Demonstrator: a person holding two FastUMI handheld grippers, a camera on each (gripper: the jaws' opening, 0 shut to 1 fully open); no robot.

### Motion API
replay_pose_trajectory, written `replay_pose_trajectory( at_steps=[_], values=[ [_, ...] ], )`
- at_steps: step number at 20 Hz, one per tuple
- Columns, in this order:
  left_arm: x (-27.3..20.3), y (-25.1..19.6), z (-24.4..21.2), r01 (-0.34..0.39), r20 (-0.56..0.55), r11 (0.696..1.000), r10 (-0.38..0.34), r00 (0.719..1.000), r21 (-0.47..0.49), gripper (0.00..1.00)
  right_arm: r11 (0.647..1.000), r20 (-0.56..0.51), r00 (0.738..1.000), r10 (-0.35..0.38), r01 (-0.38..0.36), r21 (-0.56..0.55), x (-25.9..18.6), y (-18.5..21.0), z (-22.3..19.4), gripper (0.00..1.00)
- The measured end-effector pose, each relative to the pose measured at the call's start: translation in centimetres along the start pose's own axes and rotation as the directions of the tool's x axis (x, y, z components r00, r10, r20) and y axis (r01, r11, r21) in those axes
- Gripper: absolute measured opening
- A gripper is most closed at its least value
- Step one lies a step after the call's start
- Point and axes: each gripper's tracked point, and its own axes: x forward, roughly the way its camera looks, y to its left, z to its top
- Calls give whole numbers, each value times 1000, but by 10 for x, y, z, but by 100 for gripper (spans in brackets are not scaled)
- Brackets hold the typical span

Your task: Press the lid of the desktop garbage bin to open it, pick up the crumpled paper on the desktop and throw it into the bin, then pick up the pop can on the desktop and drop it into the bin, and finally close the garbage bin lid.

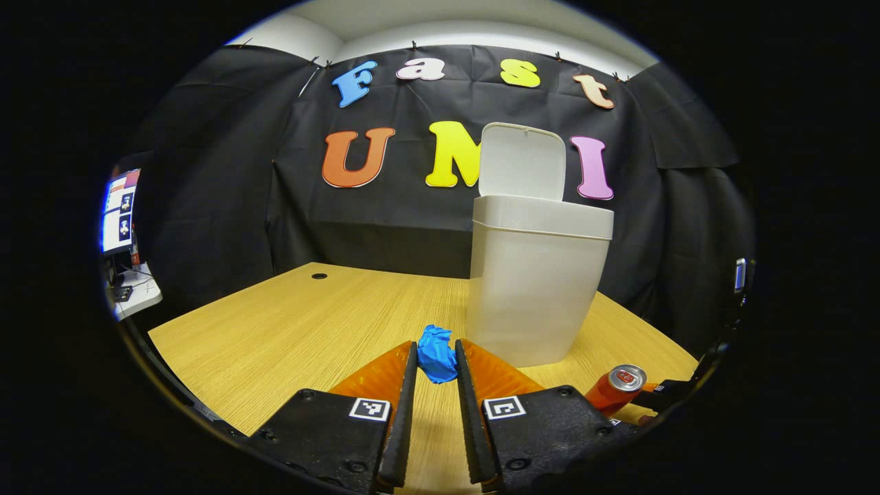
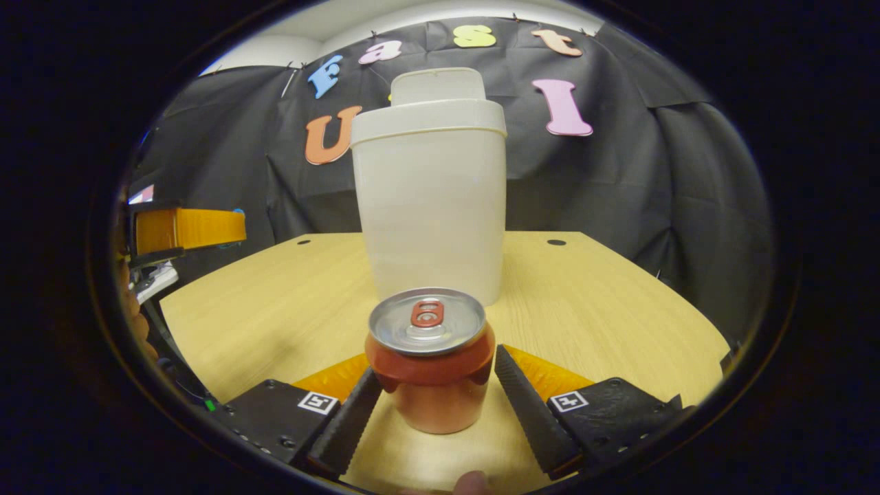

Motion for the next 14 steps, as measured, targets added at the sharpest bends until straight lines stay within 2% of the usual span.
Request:
replay_pose_trajectory(
  at_steps=[2,3,4,9,14],
  values=[
    [1,1,1,-4,2,1000,4,1000,1,36,1000,-15,1000,15,-14,17,1,1,-4,95],
    [1,1,3,-9,5,1000,9,1000,5,36,1000,-21,1000,15,-15,20,1,-1,-5,90],
    [1,2,3,-11,10,1000,11,1000,8,36,1000,-23,1000,10,-9,16,1,-2,-5,94],
    [5,2,14,-11,32,1000,11,999,5,35,1000,-25,1000,13,-13,14,1,-7,-3,84],
    [15,-1,42,8,73,1000,-7,997,-12,35,999,-9,999,36,-36,19,-3,-6,4,82]
  ],
)
